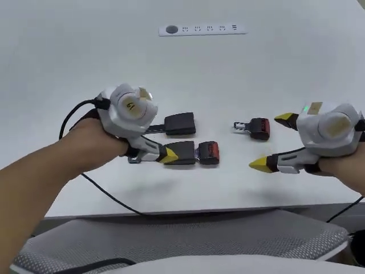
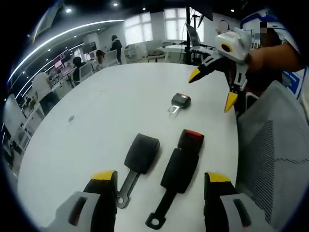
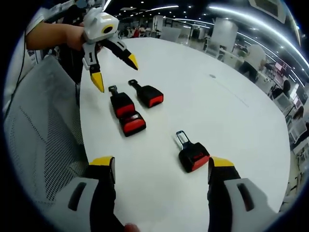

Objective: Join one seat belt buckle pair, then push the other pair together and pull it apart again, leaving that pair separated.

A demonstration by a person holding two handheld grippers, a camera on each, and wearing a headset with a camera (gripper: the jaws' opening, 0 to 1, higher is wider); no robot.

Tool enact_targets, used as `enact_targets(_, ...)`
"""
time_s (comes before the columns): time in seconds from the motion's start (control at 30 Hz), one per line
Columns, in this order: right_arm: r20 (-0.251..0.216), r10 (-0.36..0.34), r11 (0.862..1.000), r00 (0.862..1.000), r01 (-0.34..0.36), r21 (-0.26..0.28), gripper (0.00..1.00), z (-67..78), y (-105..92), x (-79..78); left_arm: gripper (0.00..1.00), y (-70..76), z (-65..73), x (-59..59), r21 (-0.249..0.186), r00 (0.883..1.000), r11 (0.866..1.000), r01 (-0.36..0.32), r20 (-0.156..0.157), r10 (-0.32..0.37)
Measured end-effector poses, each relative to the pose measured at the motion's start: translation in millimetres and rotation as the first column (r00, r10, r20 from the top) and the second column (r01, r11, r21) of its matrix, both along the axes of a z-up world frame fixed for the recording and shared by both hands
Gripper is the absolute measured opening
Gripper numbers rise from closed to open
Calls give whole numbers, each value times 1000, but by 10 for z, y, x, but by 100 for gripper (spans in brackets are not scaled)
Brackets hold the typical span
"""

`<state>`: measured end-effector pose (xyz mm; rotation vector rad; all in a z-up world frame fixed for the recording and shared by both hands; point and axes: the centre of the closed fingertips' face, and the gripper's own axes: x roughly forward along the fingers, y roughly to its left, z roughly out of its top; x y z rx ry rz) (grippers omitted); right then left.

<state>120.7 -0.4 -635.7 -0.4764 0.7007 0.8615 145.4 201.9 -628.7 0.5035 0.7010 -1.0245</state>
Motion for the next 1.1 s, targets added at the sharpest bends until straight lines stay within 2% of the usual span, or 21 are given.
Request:
enact_targets(0.17, -1, -24, 1000, 1000, 24, 2, 86, -22, -55, -86, 84, 119, -74, -138, 14, 1000, 1000, -19, -16, 19)
enact_targets(0.3, 4, -53, 999, 999, 53, 8, 90, -10, -95, -101, 87, 231, -51, -244, -10, 997, 998, -68, -28, 68)
enact_targets(0.33, 9, -60, 998, 998, 60, 5, 92, -1, -103, -121, 88, 283, -55, -266, -22, 994, 995, -101, -31, 100)
enact_targets(0.47, 12, -100, 995, 995, 99, 18, 99, 15, -182, -114, 94, 437, -75, -355, -28, 987, 987, -158, -41, 157)
enact_targets(0.63, 5, -117, 993, 993, 117, 5, 100, -8, -215, -193, 100, 618, -102, -430, -21, 976, 978, -209, -58, 208)
enact_targets(0.77, -10, -132, 991, 991, 132, 15, 100, -4, -240, -233, 100, 726, -54, -467, -45, 969, 969, -244, -55, 241)
enact_targets(0.83, -2, -143, 989, 990, 143, 26, 100, 30, -222, -239, 100, 772, -58, -471, -62, 965, 963, -261, -51, 259)
enact_targets(1.0, -2, -169, 985, 986, 169, 42, 100, 58, -230, -179, 100, 784, -54, -524, -85, 958, 955, -283, -59, 279)
enact_targets(1.07, -3, -175, 983, 984, 175, 49, 100, 75, -218, -169, 100, 790, 3, -492, -82, 962, 958, -274, -24, 273)
enact_targets(1.1, -2, -176, 983, 984, 176, 52, 100, 84, -213, -168, 100, 788, 45, -495, -86, 963, 959, -270, -15, 270)
